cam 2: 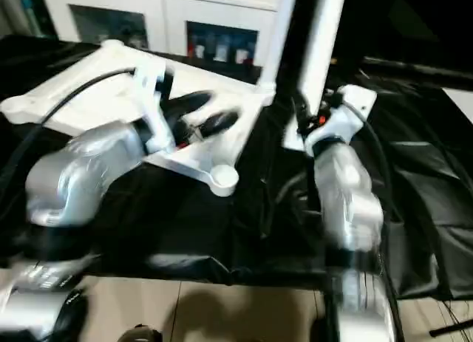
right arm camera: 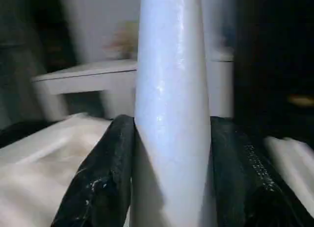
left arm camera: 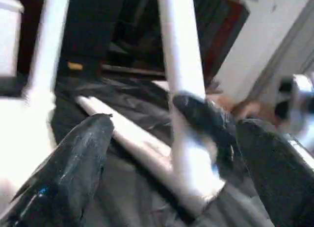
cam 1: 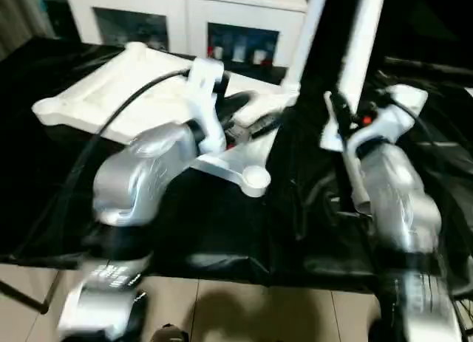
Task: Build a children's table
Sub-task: Pick table leg
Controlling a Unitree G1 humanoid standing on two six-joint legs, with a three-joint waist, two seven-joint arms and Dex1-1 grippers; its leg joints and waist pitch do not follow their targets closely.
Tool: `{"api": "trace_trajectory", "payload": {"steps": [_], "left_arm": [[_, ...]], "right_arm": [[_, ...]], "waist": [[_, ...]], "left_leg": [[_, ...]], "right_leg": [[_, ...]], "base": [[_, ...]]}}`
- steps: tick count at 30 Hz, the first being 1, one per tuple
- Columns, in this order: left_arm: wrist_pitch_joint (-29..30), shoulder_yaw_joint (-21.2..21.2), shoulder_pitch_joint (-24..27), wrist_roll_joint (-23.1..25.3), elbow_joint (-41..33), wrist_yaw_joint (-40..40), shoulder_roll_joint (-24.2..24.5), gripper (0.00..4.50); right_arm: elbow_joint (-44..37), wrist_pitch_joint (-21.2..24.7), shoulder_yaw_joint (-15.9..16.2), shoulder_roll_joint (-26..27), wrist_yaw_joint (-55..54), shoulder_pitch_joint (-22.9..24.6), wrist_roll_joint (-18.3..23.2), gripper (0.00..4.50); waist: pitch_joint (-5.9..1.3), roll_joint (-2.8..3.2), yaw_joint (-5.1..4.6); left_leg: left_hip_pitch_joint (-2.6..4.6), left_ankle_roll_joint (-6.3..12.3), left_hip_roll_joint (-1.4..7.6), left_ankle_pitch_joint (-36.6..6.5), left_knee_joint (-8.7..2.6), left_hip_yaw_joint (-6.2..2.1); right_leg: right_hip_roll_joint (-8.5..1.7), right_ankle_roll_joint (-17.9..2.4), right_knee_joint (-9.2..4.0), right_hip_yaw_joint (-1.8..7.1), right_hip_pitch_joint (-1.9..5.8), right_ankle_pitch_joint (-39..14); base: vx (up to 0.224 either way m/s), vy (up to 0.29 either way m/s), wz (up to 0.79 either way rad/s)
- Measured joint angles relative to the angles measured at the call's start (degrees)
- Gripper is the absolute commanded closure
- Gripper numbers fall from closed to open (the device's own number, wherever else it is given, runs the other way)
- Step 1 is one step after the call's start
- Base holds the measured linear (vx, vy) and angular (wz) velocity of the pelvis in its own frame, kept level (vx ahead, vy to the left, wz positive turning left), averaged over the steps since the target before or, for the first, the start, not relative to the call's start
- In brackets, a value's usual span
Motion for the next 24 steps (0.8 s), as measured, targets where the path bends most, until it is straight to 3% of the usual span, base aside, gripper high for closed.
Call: {"api": "trace_trajectory", "payload": {"steps": [3, 6, 13, 14, 17, 19, 24], "left_arm": [[0.41, 1.76, -2.32, -3.31, 2.26, 1.21, -2.16, 0.00], [0.35, 4.53, -5.14, -5.29, 3.84, 2.47, -3.54, 0.00], [-0.21, 7.67, -7.65, -5.27, 8.52, 7.64, -4.23, 0.00], [-0.48, 7.86, -7.85, -5.26, 9.09, 8.64, -4.53, 0.29], [-1.34, 9.00, -7.92, -5.12, 9.92, 11.07, -4.61, 0.36], [-1.83, 9.90, -7.92, -5.10, 9.97, 11.87, -4.57, 0.72], [-1.95, 11.13, -7.96, -5.40, 10.72, 12.76, -4.58, 0.89]], "right_arm": [[-2.01, -0.09, 3.48, -0.44, 2.87, 1.58, -0.16, 2.65], [-4.23, -0.40, 8.00, -3.13, 4.83, 3.86, -2.99, 2.65], [-8.58, -0.62, 16.03, -5.37, 6.54, 5.87, -9.08, 2.66], [-8.58, -0.63, 16.66, -5.37, 6.51, 5.84, -9.68, 2.66], [-8.57, -0.65, 18.05, -5.50, 6.45, 5.82, -11.34, 2.66], [-8.57, -0.65, 18.38, -5.55, 6.43, 5.82, -12.12, 2.66], [-8.56, -0.65, 18.46, -5.42, 5.78, 5.78, -12.91, 2.66]], "waist": [[0.00, 0.00, 0.10], [0.00, 0.00, 0.14], [0.00, 0.00, 0.11], [0.00, -0.01, 0.19], [0.00, -0.02, 0.19], [0.00, -0.03, 0.21], [-0.01, -0.06, 0.25]], "left_leg": [[0.00, -0.01, 0.00, 0.00, 0.00, -0.07], [0.03, -0.01, -0.01, 0.00, -0.01, -0.13], [0.00, -0.01, -0.02, 0.00, 0.01, -0.16], [-0.02, -0.01, -0.02, 0.00, 0.03, -0.16], [-0.05, 0.00, -0.02, 0.00, 0.07, -0.16], [-0.05, 0.00, -0.02, 0.00, 0.07, -0.16], [-0.06, 0.01, -0.01, 0.00, 0.10, -0.16]], "right_leg": [[0.00, 0.01, 0.04, -0.04, 0.02, 0.04], [0.00, 0.03, 0.02, -0.07, 0.08, 0.06], [0.01, 0.04, -0.04, -0.08, 0.10, 0.07], [0.01, 0.04, -0.05, -0.07, 0.10, 0.07], [0.00, 0.04, -0.10, -0.07, 0.11, 0.07], [0.00, 0.04, -0.12, -0.07, 0.11, 0.07], [0.00, 0.04, -0.13, -0.07, 0.12, 0.07]], "base": [[0.000, 0.000, 0.00], [0.000, 0.000, 0.00], [0.000, 0.000, 0.00], [0.000, 0.000, 0.00], [0.000, 0.000, 0.00], [0.000, 0.000, 0.00], [0.000, 0.000, 0.00]]}}
